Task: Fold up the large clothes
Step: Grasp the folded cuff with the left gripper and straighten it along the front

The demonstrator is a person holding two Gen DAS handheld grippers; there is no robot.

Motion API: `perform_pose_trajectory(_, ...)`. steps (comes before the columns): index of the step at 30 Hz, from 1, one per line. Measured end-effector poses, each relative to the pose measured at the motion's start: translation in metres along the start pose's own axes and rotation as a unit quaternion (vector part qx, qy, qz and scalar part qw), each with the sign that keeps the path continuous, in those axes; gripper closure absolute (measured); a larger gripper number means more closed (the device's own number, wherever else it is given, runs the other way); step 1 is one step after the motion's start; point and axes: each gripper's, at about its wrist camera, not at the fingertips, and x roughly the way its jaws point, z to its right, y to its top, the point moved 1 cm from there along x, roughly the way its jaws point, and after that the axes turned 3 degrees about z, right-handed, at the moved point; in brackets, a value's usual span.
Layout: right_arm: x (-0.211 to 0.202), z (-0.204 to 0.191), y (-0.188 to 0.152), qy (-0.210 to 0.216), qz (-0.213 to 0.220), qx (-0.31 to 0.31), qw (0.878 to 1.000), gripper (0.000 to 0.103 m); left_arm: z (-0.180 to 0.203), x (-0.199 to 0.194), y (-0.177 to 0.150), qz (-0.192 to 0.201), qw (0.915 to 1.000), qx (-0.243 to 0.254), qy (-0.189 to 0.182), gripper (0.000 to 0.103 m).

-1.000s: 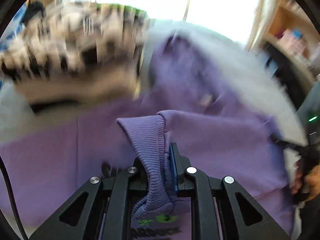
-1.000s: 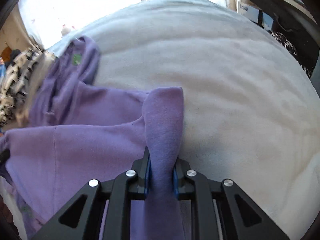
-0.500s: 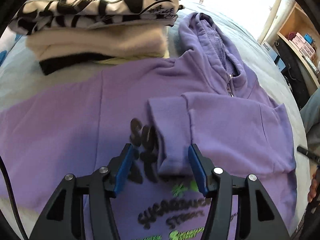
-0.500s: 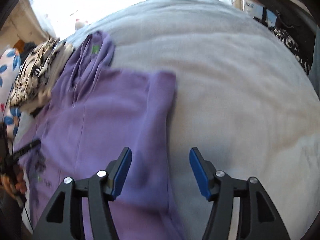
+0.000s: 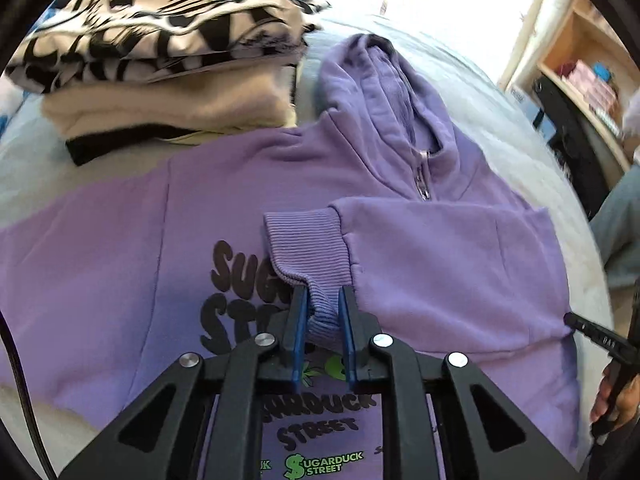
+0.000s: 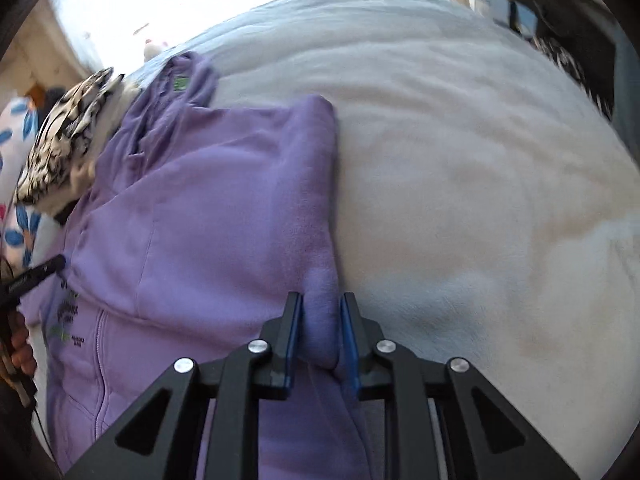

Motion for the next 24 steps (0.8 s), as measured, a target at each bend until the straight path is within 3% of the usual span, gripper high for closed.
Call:
perform_pose_trajectory(3, 0.002, -0.002, 0.001, -0.001, -0.008, -0.001, 1.0, 0.082, -0.001, 0.016, -0.004, -0.019, 0.9994, 0.003, 0.03, 0.089)
perform_pose_trajectory(5, -0.002, -0.005, 0.008, 0.002, -0.004, 0.005, 1.0, 0.078, -0.006, 0.022, -0.003, -0.026, 0.9993, -0.012, 0.025, 0.089)
perform_pose_trajectory(6, -0.005, -0.008, 0.011, 0.001, 0.002, 0.007, 1.0, 0.073, -0.009, 0.022, -0.004, -0.025, 0.9993, -0.018, 0.02, 0.089)
perform_pose_trajectory(7, -0.007, -0.011, 0.015, 0.001, 0.007, 0.007, 1.0, 0.061, -0.009, 0.022, -0.003, -0.024, 0.9993, -0.02, 0.018, 0.089)
perform_pose_trajectory(9, -0.008, -0.018, 0.026, -0.003, 0.019, 0.003, 1.0, 0.048, -0.01, 0.021, -0.003, -0.024, 0.9994, -0.018, 0.018, 0.089)
perform_pose_trajectory(10, -0.006, -0.024, 0.032, -0.01, 0.024, -0.005, 1.0, 0.046, -0.011, 0.021, -0.004, -0.025, 0.9994, -0.016, 0.02, 0.089)
perform_pose_trajectory(14, 0.012, -0.039, 0.05, -0.039, 0.024, -0.027, 0.999, 0.046, -0.014, 0.019, -0.007, -0.027, 0.9992, -0.008, 0.026, 0.089)
perform_pose_trajectory(16, 0.028, -0.043, 0.052, -0.101, 0.013, -0.047, 0.994, 0.047, -0.013, 0.021, -0.007, -0.028, 0.9991, -0.002, 0.031, 0.089)
perform_pose_trajectory(17, 0.034, -0.041, 0.052, -0.111, 0.007, -0.048, 0.993, 0.047, -0.013, 0.021, -0.006, -0.029, 0.999, 0.001, 0.033, 0.089)
perform_pose_trajectory(20, 0.034, -0.036, 0.051, -0.1, 0.002, -0.027, 0.995, 0.047, -0.005, 0.02, -0.005, -0.03, 0.9985, 0.015, 0.044, 0.088)
perform_pose_trajectory(24, 0.016, -0.045, 0.045, -0.12, 0.005, -0.039, 0.992, 0.046, 0.002, 0.017, -0.003, -0.035, 0.9962, 0.03, 0.074, 0.082)
